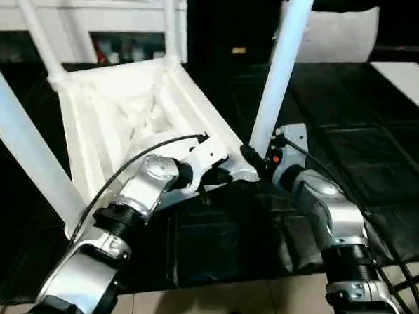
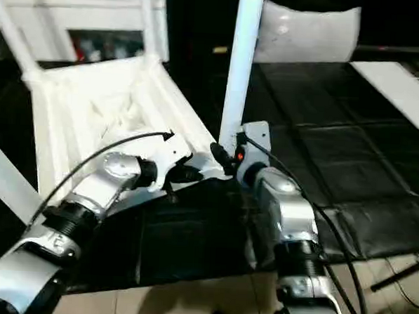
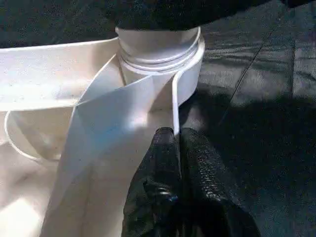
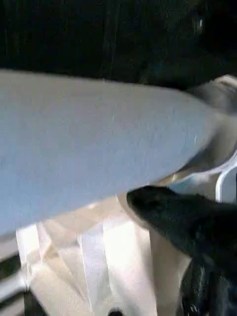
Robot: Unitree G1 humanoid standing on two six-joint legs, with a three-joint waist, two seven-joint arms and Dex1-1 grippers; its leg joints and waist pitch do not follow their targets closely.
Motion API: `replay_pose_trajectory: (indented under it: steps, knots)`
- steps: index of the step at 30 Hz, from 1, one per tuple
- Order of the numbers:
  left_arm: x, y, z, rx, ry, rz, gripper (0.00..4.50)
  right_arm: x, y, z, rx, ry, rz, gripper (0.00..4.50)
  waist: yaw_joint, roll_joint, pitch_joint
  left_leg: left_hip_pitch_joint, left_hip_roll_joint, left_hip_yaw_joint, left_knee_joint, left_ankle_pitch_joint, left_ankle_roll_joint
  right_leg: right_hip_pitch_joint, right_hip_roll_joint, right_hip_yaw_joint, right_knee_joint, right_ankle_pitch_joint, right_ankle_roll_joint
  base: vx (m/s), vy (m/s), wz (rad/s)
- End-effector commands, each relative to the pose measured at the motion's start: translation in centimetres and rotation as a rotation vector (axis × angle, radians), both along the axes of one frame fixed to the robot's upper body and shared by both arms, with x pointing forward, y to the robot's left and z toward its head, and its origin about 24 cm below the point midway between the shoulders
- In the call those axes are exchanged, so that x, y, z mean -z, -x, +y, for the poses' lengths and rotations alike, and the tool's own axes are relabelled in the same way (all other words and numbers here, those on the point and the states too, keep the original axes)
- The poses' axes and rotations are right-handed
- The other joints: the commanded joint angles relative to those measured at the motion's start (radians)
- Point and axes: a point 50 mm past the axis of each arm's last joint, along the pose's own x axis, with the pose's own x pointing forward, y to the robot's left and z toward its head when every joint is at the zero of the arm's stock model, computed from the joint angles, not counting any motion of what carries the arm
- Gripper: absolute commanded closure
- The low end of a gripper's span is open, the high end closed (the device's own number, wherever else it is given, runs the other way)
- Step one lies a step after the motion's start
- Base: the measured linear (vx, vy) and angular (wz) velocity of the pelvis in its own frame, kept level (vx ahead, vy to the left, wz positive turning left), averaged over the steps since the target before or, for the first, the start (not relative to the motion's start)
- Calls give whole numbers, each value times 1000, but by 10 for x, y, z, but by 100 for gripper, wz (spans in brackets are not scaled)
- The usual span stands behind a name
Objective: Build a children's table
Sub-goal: Rotate leg to tighten
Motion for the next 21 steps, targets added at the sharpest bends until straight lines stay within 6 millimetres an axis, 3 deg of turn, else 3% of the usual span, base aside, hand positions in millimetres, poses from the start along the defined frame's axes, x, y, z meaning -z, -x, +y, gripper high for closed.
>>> replay_pose_trajectory:
  steps: [1,5,9,16,18,20,21]
  knots:
    - [-25,-1,-5,117,63,-118,450,-6,5,1,-119,2,-37,106,15,3,-94,3,-2,14,-53,-102,117,96,-50,58,-48,-221,-149,0,0,0]
    - [-20,4,11,236,20,-99,450,-11,13,-24,-324,69,-46,64,34,3,-89,9,-2,18,-56,-164,97,93,-50,56,-61,-326,-108,0,0,0]
    - [-19,7,15,301,-1,-91,450,-14,17,-32,-413,88,-44,33,57,3,-85,18,0,21,-57,-194,77,83,-49,54,-74,-421,-65,0,0,0]
    - [-16,21,23,539,-36,-37,450,-18,31,-48,-687,129,6,3,78,2,-83,29,5,21,-58,-239,69,78,-52,51,-80,-469,-64,0,0,0]
    - [-17,25,25,605,-42,-22,450,-20,33,-49,-742,110,-4,3,83,2,-85,22,9,19,-60,-219,71,81,-52,55,-71,-435,-77,0,0,0]
    - [-16,27,25,654,-71,-16,450,-18,38,-48,-832,84,29,29,91,-3,-87,24,11,21,-59,-211,77,80,-53,57,-68,-421,-88,0,0,0]
    - [-16,27,25,654,-71,-16,450,-18,38,-48,-832,84,29,37,97,-1,-87,22,12,21,-59,-203,79,80,-53,59,-66,-415,-91,0,0,0]
